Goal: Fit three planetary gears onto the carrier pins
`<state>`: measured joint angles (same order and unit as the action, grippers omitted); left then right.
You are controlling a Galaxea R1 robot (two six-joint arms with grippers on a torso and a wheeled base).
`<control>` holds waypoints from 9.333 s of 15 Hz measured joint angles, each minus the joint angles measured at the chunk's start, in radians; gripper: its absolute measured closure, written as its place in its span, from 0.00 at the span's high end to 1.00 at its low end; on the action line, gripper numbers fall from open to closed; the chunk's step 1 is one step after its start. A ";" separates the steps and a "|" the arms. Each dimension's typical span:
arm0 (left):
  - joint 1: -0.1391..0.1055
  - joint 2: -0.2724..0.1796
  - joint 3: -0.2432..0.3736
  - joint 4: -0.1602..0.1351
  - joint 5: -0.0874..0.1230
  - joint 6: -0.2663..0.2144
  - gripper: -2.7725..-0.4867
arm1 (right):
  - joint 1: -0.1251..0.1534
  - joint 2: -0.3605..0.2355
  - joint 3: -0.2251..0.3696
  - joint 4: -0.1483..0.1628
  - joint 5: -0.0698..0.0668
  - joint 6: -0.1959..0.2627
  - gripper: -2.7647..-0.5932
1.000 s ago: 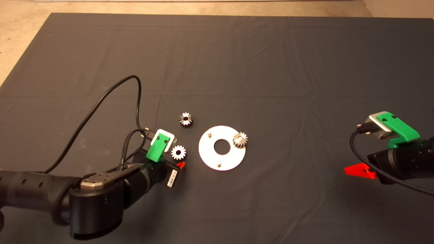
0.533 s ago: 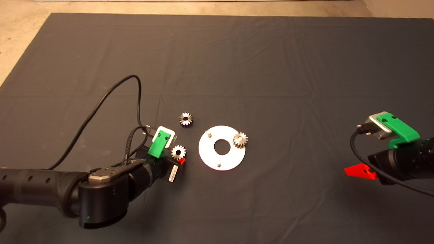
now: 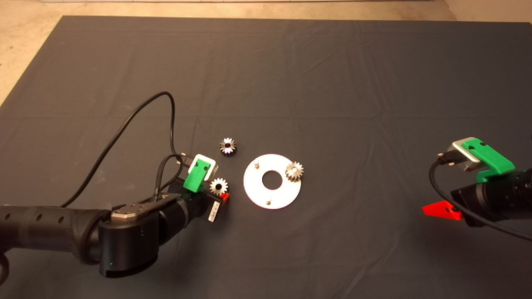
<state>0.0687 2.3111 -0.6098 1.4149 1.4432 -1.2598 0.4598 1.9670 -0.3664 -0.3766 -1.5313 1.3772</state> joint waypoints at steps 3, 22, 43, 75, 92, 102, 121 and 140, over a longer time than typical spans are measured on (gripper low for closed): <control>0.000 0.010 -0.011 0.000 -0.006 -0.003 0.58 | 0.000 0.000 0.001 0.000 -0.001 0.000 0.74; 0.020 0.027 -0.039 0.007 -0.048 -0.003 0.28 | 0.000 0.000 0.001 0.004 0.000 0.000 0.74; 0.022 0.018 0.015 0.006 -0.037 0.010 0.11 | 0.000 0.000 0.001 0.004 0.000 0.000 0.74; -0.058 0.304 0.030 -0.091 0.094 0.077 0.09 | 0.000 -0.006 0.004 0.007 0.000 0.000 0.74; -0.011 0.267 0.019 -0.066 0.094 0.097 0.09 | 0.000 -0.023 0.005 0.008 0.000 -0.001 0.74; -0.005 0.269 0.007 -0.031 0.091 0.097 0.09 | 0.000 -0.023 0.006 0.010 0.002 -0.001 0.74; 0.026 0.290 0.007 0.007 0.090 0.095 0.09 | 0.000 -0.023 0.007 0.011 0.011 -0.001 0.74; 0.048 0.305 -0.013 0.033 0.095 0.096 0.09 | 0.000 -0.023 0.007 0.011 0.013 -0.001 0.74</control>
<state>0.1168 2.6162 -0.6223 1.4481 1.5383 -1.1636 0.4598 1.9440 -0.3598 -0.3655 -1.5183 1.3762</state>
